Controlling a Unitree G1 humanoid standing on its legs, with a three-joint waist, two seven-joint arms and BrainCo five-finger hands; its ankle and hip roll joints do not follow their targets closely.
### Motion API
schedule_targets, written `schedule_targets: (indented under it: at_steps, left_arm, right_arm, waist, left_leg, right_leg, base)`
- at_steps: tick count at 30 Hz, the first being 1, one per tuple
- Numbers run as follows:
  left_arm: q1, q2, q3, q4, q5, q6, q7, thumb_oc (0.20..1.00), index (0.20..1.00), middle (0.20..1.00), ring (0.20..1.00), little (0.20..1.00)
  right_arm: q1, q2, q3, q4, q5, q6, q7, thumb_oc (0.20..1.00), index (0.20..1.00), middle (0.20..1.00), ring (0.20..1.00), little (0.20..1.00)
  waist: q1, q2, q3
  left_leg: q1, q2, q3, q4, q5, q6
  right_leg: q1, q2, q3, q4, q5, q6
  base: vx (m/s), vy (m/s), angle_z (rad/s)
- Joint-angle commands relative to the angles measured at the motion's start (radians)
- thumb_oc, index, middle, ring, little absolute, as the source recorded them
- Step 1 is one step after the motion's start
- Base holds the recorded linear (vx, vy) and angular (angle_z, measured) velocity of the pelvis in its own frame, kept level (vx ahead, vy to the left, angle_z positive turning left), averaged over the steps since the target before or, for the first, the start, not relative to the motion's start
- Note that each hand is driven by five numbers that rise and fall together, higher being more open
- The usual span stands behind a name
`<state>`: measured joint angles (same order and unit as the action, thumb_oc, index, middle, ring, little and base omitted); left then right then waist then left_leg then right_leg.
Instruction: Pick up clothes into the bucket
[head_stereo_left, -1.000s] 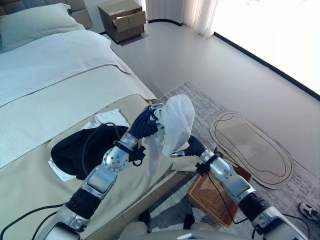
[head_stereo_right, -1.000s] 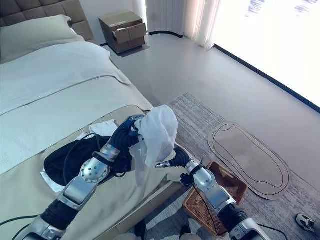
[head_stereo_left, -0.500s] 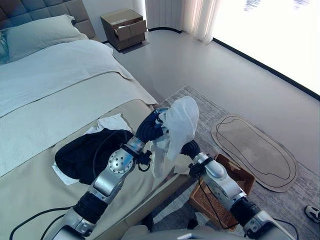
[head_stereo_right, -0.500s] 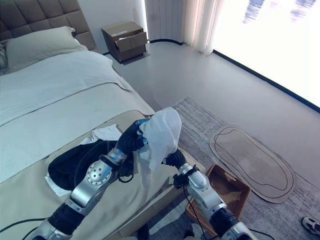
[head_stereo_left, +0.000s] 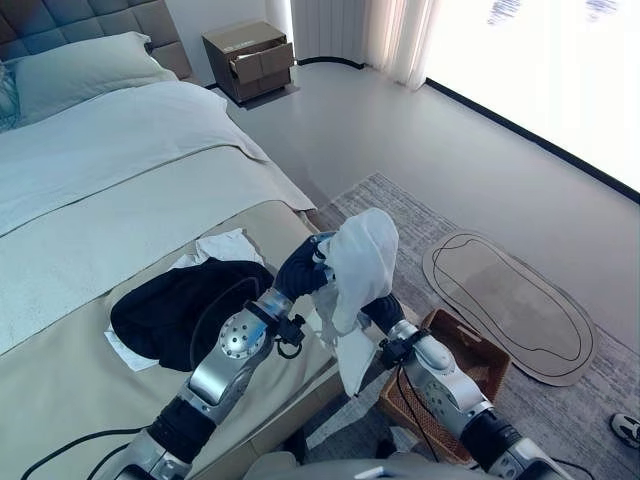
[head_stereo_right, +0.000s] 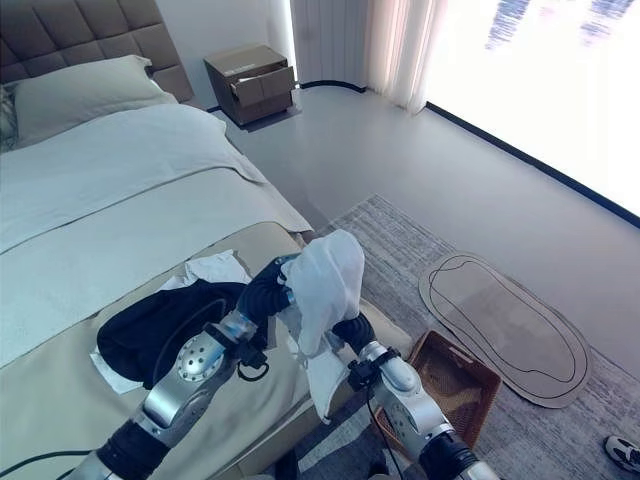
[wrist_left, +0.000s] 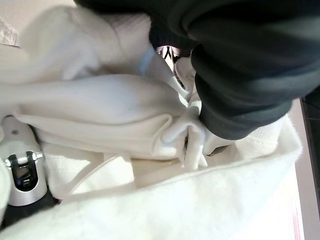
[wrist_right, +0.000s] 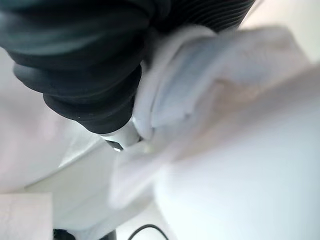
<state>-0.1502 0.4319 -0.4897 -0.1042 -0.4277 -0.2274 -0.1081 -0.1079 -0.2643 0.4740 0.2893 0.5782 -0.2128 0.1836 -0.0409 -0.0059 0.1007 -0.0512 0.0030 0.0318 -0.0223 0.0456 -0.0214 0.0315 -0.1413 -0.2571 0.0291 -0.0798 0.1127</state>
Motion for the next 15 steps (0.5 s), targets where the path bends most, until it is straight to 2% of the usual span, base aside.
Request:
schedule_targets:
  at_steps: [1,6,7,15]
  left_arm:
    - [-0.019,-0.014,0.074,-0.046,-0.026,-0.071,-0.002,0.2,0.2,0.2,0.2,0.2]
    - [0.003,-0.011,0.101,-0.019,0.019,-0.079,0.017,0.2,0.2,0.2,0.2,0.2]
    - [0.016,-0.007,0.112,-0.002,0.049,-0.085,0.026,1.0,1.0,1.0,1.0,1.0]
    - [0.082,0.012,0.141,0.11,0.146,-0.088,0.025,1.0,1.0,1.0,1.0,1.0]
  right_arm:
    - [0.014,0.019,-0.083,-0.049,0.092,-0.057,0.005,0.2,0.2,0.2,0.2,0.2]
    - [0.049,0.018,-0.136,-0.055,0.107,-0.071,-0.007,0.2,0.2,0.2,0.2,0.2]
    - [0.066,0.019,-0.163,-0.066,0.131,-0.078,-0.007,0.2,0.2,0.2,0.2,0.2]
    - [0.131,0.031,-0.282,-0.089,0.208,-0.101,-0.007,0.2,0.2,0.2,0.2,0.2]
  waist:
    - [-0.006,-0.037,-0.015]
    - [-0.011,-0.037,-0.016]
    - [-0.015,-0.037,-0.015]
    - [-0.027,-0.036,-0.019]
  left_leg:
    - [0.027,0.067,0.018,0.015,-0.058,-0.044]
    - [0.031,0.067,0.02,0.014,-0.059,-0.044]
    - [0.032,0.067,0.022,0.014,-0.06,-0.044]
    - [0.038,0.07,0.033,0.012,-0.063,-0.044]
  right_leg:
    - [-0.032,-0.108,-0.021,-0.071,0.176,0.085]
    - [-0.031,-0.108,-0.018,-0.07,0.177,0.085]
    - [-0.033,-0.107,-0.017,-0.071,0.177,0.085]
    - [-0.033,-0.104,-0.01,-0.073,0.177,0.087]
  base:
    - [0.0,0.0,0.0]
    - [0.0,0.0,0.0]
    - [0.0,0.0,0.0]
    - [0.0,-0.001,0.0]
